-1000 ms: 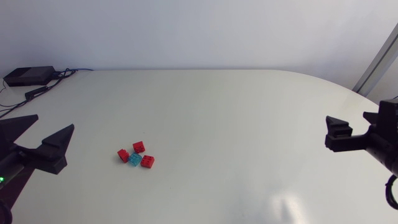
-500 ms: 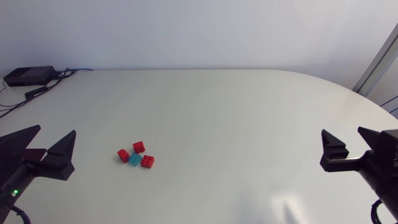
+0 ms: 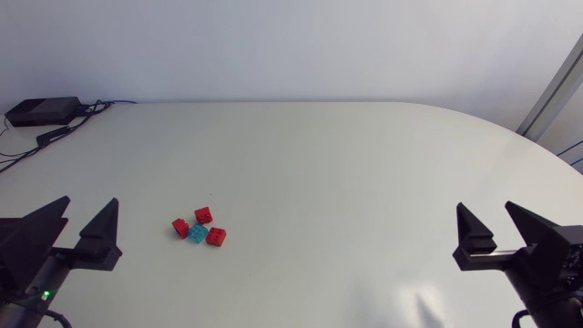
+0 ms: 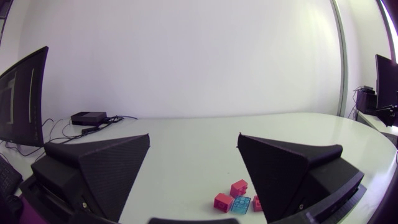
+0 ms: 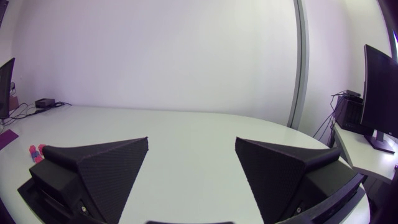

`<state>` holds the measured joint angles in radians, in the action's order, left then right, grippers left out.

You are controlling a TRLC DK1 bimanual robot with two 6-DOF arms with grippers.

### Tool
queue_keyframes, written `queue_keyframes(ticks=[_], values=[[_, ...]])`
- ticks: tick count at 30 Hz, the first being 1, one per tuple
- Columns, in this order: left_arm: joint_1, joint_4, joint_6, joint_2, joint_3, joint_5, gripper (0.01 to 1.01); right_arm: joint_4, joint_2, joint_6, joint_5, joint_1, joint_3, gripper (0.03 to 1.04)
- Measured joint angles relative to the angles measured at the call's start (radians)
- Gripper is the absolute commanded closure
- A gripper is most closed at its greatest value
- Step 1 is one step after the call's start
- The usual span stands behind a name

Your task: Sort duplo bricks by size, large to the right and small to the left

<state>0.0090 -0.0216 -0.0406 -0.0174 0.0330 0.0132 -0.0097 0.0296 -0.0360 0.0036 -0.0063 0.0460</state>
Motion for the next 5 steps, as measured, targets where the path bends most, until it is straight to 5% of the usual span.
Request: queue_keyframes(ticks=[5], values=[[-0.004, 0.008, 0.013, 0.009, -0.010, -0.007, 0.048, 0.013, -0.023, 0.015, 0.000, 0.000, -0.004, 0.06]])
